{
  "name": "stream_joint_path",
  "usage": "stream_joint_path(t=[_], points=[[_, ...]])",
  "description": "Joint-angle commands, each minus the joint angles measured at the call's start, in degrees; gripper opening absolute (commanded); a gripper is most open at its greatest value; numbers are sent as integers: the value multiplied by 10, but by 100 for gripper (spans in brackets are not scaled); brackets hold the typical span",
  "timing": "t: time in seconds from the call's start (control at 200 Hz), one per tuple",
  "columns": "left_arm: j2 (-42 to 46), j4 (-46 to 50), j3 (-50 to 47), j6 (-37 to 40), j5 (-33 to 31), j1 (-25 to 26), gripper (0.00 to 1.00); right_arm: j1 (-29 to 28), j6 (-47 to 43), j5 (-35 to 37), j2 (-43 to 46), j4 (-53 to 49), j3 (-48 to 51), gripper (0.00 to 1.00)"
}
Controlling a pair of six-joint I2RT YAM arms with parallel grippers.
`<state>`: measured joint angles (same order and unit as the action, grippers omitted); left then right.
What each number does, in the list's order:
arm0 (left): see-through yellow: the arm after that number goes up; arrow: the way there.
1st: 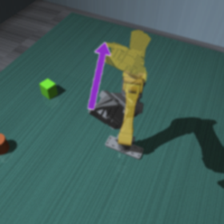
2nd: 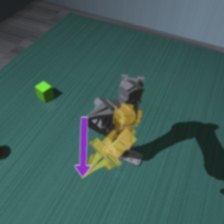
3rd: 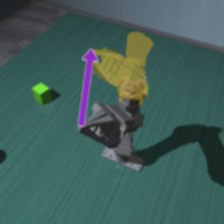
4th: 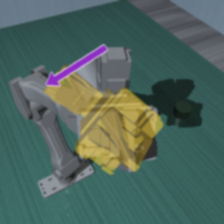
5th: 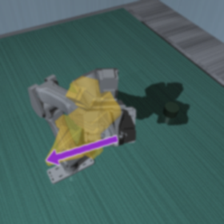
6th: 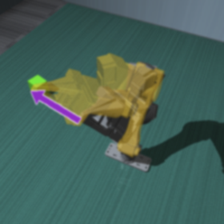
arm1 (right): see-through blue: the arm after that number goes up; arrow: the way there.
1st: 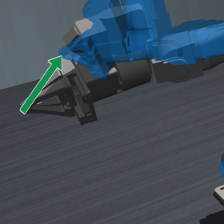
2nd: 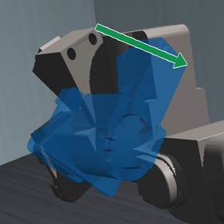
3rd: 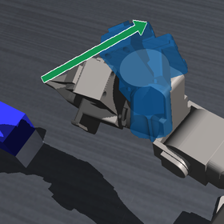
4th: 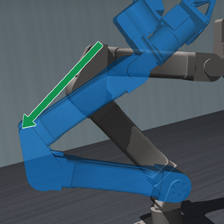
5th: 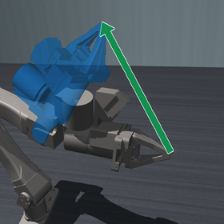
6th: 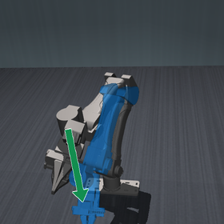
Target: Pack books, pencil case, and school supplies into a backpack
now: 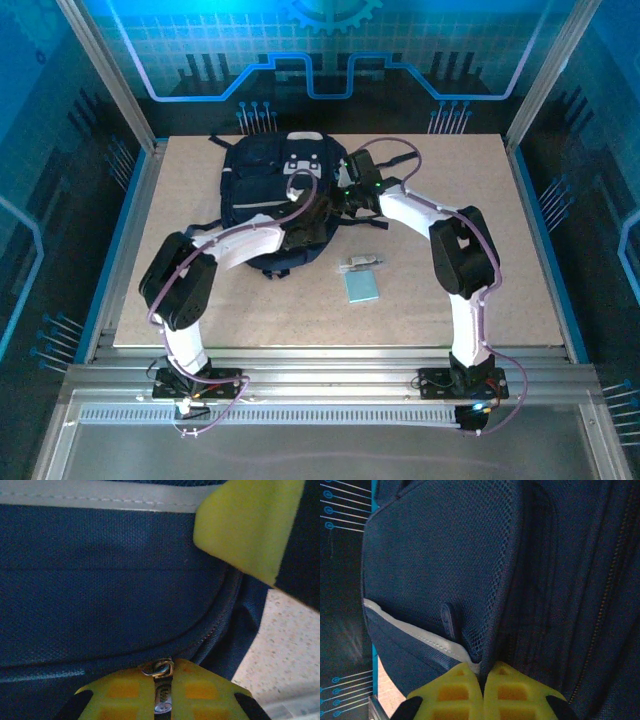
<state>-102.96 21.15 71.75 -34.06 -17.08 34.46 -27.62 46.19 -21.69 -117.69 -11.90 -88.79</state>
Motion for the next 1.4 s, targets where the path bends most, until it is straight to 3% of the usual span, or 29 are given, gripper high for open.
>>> stream_joint_path(t=[0.0,0.24,0.39,0.56,0.73,0.805,0.961,1.066,1.246,1.316,1.391], points=[[40,8,-14,42,74,-19,0,4,-12,-10,31,14,9,0],[80,66,-18,131,150,-60,0,20,-41,8,38,-16,8,0],[82,122,-10,184,127,-74,0,32,-50,5,41,-24,5,0],[82,187,5,218,42,-84,0,38,-80,28,41,-62,-14,0],[112,225,-14,238,40,-116,0,66,-109,68,46,-88,-13,0],[126,229,-16,238,76,-117,0,81,-110,70,45,-84,-14,0],[141,227,-10,217,217,-107,0,106,-111,70,31,-86,-40,0],[143,205,1,190,251,-73,0,108,-104,42,33,-81,-46,0],[101,135,37,113,316,-63,0,99,-68,19,107,-55,39,51],[78,124,56,104,325,-59,0,100,-48,19,146,-42,90,60],[58,121,75,101,337,-55,0,99,-27,8,178,-27,131,62]])
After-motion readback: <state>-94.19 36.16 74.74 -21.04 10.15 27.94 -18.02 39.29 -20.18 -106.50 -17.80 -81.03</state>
